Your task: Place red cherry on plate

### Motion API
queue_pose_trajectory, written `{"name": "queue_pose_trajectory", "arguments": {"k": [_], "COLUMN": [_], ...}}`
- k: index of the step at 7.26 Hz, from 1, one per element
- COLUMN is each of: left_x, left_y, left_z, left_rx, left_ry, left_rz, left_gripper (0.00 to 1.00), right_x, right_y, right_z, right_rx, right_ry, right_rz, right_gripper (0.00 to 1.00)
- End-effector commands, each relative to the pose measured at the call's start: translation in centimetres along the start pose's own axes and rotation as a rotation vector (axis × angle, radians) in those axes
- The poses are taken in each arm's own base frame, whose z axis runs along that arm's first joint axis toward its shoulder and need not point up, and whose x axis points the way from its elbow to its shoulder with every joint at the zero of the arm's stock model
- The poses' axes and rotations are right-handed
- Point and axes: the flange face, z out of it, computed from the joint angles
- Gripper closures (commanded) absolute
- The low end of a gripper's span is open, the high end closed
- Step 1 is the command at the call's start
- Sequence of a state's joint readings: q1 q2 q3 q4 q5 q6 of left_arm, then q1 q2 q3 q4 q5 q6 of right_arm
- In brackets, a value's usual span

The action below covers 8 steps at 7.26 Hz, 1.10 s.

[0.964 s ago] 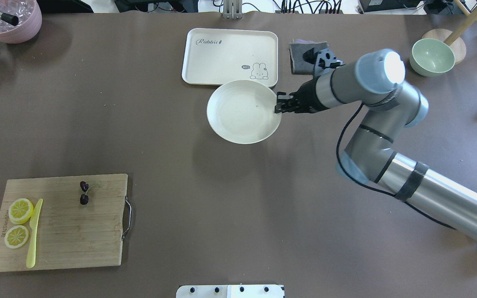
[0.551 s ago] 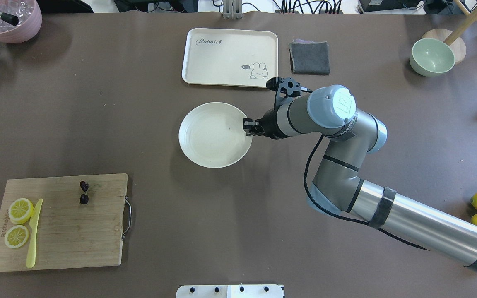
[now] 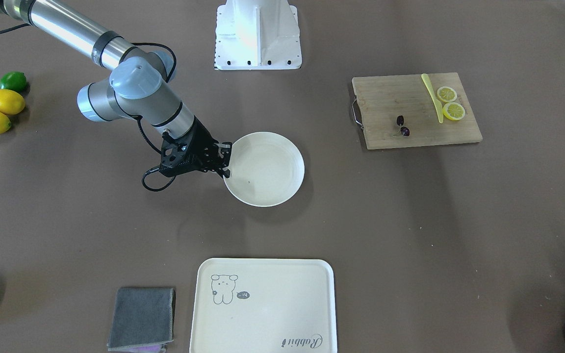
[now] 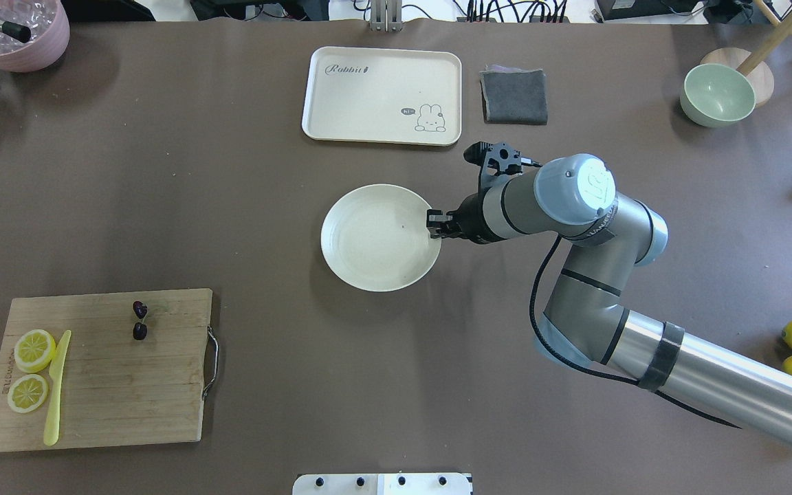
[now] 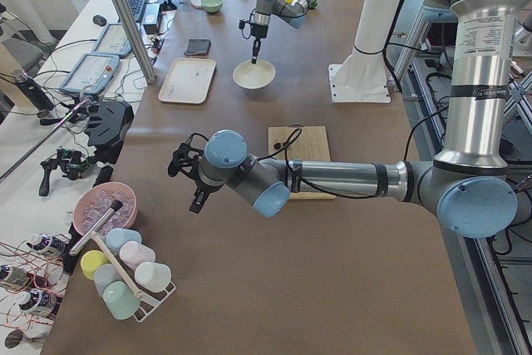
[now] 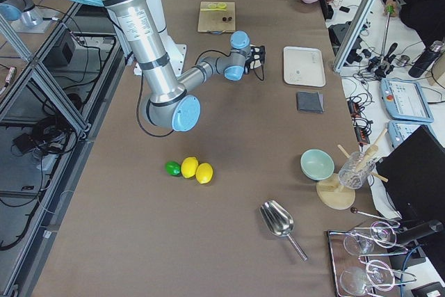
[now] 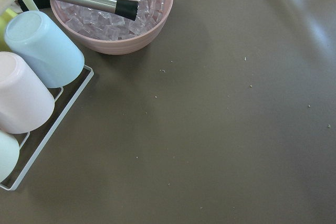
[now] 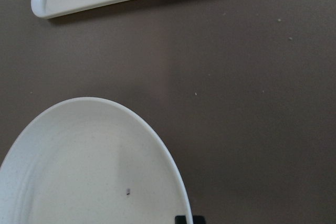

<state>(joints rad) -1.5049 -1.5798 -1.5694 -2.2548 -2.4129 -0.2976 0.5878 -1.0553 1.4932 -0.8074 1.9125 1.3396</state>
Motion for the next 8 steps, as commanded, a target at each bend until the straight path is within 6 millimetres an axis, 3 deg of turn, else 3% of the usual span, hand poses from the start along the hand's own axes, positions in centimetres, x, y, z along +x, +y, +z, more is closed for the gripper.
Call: {"name": "queue_pose_trajectory", "arguments": {"k": [1,2,4,5,6,7,8], "left_x": [0.0,0.1,0.5,1.6,6.7,11.6,17.1], "left_y": [-0.1,-0.2,-0.4,-1.4,-2.8,-3.1,-2.2], "left_z": [0.1,0.0,-0.2,-0.9,0.6,2.5,5.0], "left_rx": [-0.001,0.001,0.007,0.029,0.018,0.037,0.051], "left_ry": [0.001,0.001,0.002,0.010,0.052,0.026,0.006], "left_rz": [0.003,0.005,0.006,-0.055,-0.147,-0.191,-0.209], "left_gripper": [0.02,0.02,0.02,0.02,0.02,0.02,0.02], "right_x": [1.2,1.5,1.3,0.0,-1.7,-1.9,-0.1], "right_y": [0.2,0.4,-0.3,-1.6,-3.2,-5.2,-7.4], "right_z": [-0.2,0.0,-0.5,-2.5,-6.4,-9.9,-12.0], "right_rx": [-0.005,0.005,0.007,0.013,-0.007,-0.020,-0.020], "right_ry": [0.010,0.018,0.023,0.051,0.065,0.063,0.070], "right_rz": [0.000,0.001,0.020,0.037,0.057,0.080,0.102], "right_gripper": [0.55,0.01,0.00,0.00,0.00,0.00,0.00]}}
